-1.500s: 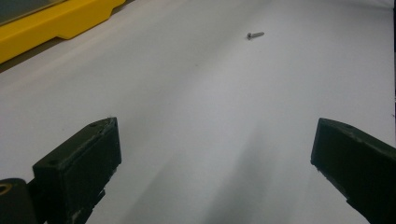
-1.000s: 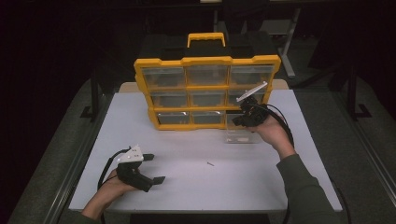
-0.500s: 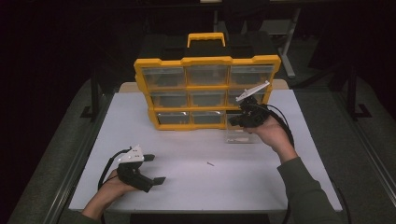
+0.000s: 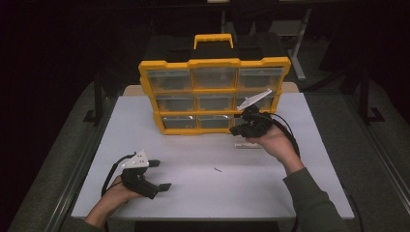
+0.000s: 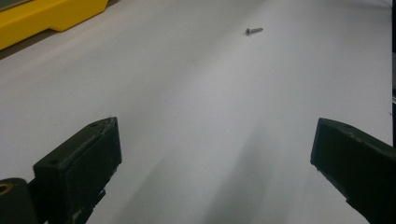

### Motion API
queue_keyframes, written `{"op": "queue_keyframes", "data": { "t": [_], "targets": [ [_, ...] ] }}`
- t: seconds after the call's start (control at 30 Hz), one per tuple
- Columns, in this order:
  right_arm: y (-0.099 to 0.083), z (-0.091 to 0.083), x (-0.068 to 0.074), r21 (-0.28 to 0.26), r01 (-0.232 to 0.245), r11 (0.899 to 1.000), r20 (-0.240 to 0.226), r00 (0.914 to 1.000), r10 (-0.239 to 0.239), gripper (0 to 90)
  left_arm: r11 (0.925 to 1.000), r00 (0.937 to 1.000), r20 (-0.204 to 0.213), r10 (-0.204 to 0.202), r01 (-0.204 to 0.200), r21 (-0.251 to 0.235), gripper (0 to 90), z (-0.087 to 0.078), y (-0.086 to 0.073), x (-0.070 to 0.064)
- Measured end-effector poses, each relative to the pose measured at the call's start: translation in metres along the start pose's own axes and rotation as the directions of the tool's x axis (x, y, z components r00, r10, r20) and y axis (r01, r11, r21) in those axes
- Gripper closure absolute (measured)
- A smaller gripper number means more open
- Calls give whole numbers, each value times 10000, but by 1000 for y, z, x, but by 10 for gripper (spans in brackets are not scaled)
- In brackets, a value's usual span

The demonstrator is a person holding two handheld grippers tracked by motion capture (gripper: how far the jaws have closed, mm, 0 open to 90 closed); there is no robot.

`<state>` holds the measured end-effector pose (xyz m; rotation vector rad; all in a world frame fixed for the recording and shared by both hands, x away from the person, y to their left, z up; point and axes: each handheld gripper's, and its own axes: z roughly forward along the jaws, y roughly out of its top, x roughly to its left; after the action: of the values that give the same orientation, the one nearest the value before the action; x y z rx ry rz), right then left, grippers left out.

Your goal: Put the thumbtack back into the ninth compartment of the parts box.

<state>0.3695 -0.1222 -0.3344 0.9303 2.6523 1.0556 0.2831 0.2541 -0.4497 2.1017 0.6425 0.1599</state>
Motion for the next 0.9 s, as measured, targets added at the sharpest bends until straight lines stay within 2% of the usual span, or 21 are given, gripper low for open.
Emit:
{"op": "queue_keyframes", "data": {
  "t": [0.4,0.9],
  "targets": [
    [-8,17,14,0,240,9997,-185,9995,-240,878,10000,10000,20,-36,36,-3,17,0,0,0],
    [-25,44,29,265,383,9989,-420,9984,-372,812,10000,10000,-3,-53,53,-22,17,-1,-1,1]
  ]
}}
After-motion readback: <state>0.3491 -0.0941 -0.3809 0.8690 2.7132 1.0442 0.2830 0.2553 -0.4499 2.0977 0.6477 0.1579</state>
